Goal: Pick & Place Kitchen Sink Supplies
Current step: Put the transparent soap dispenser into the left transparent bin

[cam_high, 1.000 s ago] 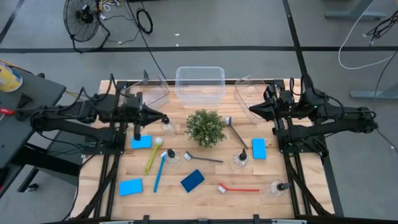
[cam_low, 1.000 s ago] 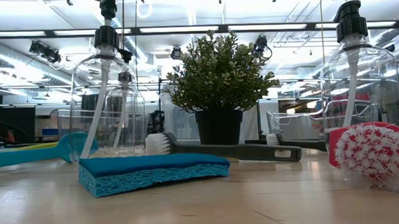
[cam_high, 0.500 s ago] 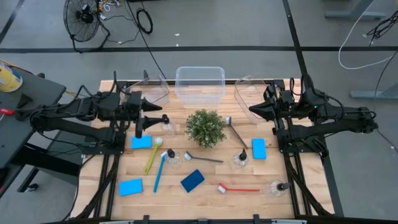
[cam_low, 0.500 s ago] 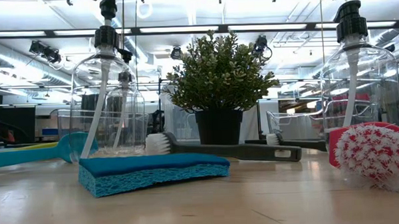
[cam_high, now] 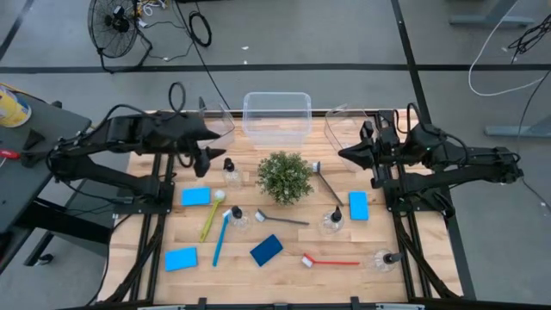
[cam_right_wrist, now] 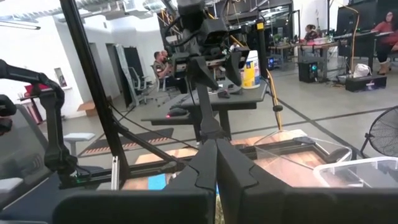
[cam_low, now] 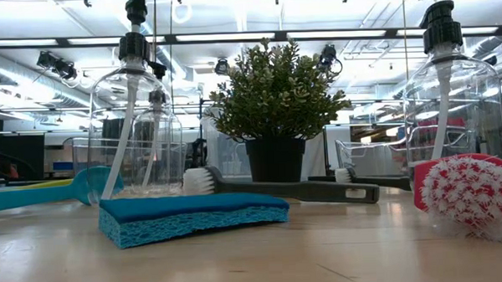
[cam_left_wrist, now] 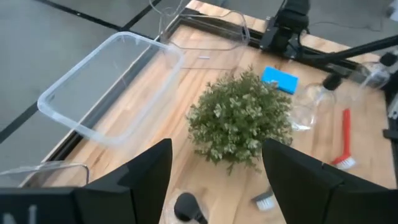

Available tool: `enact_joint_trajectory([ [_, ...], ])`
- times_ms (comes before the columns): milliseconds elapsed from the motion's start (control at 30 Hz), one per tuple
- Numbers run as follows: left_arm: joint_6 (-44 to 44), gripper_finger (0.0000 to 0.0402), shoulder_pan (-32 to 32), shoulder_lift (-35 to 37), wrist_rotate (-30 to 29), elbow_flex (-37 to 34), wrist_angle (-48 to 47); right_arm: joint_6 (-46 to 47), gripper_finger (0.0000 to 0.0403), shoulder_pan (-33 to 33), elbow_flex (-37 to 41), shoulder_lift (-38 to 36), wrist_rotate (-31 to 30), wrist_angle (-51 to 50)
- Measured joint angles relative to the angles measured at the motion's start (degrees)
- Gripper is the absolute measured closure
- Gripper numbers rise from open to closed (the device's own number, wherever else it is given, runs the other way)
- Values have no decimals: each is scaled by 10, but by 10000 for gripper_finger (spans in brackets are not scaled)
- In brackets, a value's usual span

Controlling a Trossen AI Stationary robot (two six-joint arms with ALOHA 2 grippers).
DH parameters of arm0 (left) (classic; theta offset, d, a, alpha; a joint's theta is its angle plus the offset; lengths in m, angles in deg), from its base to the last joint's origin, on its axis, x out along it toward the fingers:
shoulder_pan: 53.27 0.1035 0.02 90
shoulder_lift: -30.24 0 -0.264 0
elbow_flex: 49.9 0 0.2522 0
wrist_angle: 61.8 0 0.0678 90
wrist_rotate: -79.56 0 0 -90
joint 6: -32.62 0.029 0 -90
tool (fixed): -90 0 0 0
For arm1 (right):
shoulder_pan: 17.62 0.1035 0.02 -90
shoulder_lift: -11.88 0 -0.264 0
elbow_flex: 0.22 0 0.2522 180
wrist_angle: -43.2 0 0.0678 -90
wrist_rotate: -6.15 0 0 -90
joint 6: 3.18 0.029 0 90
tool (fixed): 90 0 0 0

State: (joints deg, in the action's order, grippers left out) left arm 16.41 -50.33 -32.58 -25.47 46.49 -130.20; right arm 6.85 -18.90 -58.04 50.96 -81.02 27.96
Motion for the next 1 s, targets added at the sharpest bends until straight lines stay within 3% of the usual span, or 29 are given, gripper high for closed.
enact_joint_trajectory([
  [267,36,149,5,-49,68,12,-7,0,394,0,0,1,1,-1],
  [500,-16,149,5,-81,80,12,-13,0,394,0,0,1,0,-38],
  [733,-27,149,5,-118,56,12,-18,0,394,0,0,2,0,-62],
  [1000,-59,150,16,-142,-26,12,-53,0,394,0,0,2,0,-70],
])
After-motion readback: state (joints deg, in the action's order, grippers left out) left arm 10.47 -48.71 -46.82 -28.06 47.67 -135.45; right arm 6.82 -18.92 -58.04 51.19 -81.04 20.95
